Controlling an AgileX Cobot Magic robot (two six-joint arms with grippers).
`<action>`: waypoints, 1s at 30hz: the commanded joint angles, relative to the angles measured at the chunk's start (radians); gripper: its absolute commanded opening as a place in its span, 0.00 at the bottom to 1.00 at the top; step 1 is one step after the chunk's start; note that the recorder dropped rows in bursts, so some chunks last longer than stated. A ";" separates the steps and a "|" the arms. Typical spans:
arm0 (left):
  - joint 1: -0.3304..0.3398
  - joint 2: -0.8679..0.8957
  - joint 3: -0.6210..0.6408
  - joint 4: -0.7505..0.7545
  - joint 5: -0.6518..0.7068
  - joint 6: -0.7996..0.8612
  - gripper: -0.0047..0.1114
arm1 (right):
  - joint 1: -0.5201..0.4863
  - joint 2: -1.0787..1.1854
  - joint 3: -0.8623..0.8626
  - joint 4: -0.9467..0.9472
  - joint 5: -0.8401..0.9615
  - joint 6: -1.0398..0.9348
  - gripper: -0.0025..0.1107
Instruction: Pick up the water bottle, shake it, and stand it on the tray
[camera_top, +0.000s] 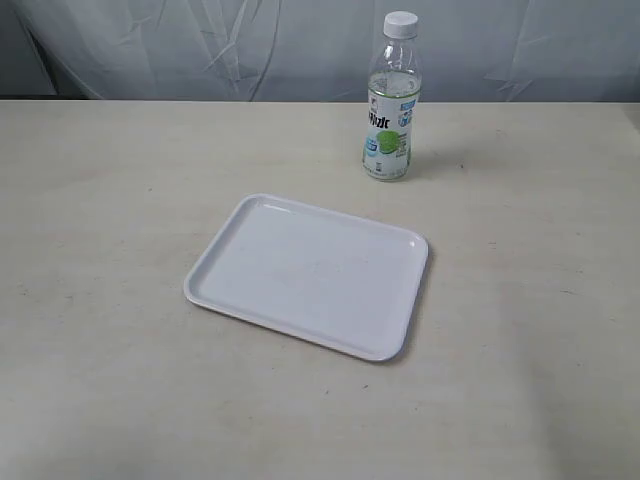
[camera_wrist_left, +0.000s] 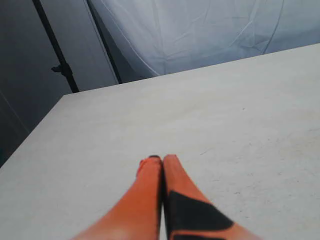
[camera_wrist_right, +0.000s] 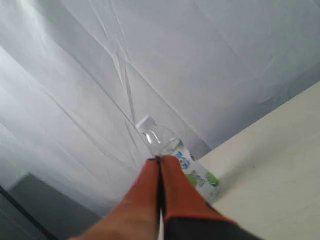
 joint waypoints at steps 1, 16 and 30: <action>0.001 -0.004 0.002 0.005 -0.013 -0.008 0.04 | -0.008 -0.007 0.002 0.169 -0.152 0.013 0.02; 0.001 -0.004 0.002 0.005 -0.013 -0.008 0.04 | -0.003 -0.007 -0.145 -0.337 -0.053 0.533 0.02; 0.001 -0.004 0.002 0.005 -0.013 -0.008 0.04 | 0.026 0.977 -0.888 -0.960 0.496 0.280 0.02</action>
